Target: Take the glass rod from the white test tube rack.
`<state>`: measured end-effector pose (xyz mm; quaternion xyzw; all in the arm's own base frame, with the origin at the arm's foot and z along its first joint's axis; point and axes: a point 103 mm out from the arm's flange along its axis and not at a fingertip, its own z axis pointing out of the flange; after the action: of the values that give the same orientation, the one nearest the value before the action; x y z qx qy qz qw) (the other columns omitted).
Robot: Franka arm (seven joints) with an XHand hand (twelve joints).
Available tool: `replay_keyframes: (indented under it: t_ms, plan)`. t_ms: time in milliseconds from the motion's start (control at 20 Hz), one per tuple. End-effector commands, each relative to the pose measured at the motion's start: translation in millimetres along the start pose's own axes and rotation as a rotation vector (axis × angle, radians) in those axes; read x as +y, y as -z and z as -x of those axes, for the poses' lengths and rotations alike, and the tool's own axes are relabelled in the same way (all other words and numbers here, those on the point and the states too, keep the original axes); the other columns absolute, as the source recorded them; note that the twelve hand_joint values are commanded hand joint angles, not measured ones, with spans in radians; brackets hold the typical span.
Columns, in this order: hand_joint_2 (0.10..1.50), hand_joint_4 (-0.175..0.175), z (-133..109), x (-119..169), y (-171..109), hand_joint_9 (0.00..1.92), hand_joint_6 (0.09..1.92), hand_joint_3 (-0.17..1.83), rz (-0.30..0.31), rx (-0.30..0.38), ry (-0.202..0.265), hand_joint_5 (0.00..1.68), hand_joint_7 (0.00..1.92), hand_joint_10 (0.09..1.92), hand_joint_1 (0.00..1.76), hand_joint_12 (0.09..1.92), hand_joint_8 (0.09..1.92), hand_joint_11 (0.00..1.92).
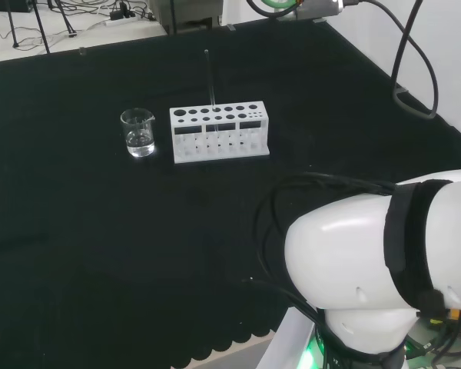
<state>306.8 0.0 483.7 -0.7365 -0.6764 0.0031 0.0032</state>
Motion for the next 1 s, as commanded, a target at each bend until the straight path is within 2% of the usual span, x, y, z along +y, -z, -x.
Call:
replay_keyframes:
  t_ms: [50,100,150,250,550,1000]
  plan:
    - [1.03,-0.175,-0.4,0.3,0.6,0.31,0.14,0.39,0.008,-0.003,-0.001,0.21,0.2,0.76,0.66,1.13,0.54,0.31]
    - [1.06,-0.175,-0.8,0.5,1.2,0.15,0.09,0.38,0.011,-0.002,-0.001,0.11,0.1,0.78,0.58,1.21,0.46,0.15]
    - [1.07,-0.175,-1.3,0.9,1.9,0.07,0.09,0.38,0.012,-0.001,-0.001,0.06,0.05,0.79,0.54,1.26,0.42,0.07]
    - [1.08,-0.175,-2.1,1.5,3.1,0.01,0.09,0.37,0.014,-0.003,0.002,0.03,0.01,0.8,0.51,1.29,0.39,0.01]
    - [1.09,-0.175,-3.4,4.2,4.3,0.0,0.09,0.38,0.016,-0.014,0.015,0.02,0.0,0.81,0.5,1.29,0.41,0.0]
    - [1.08,-0.175,-6.5,34.1,2.4,0.0,0.09,0.39,0.006,-0.043,0.025,0.04,0.0,0.86,0.5,1.32,0.5,0.0]
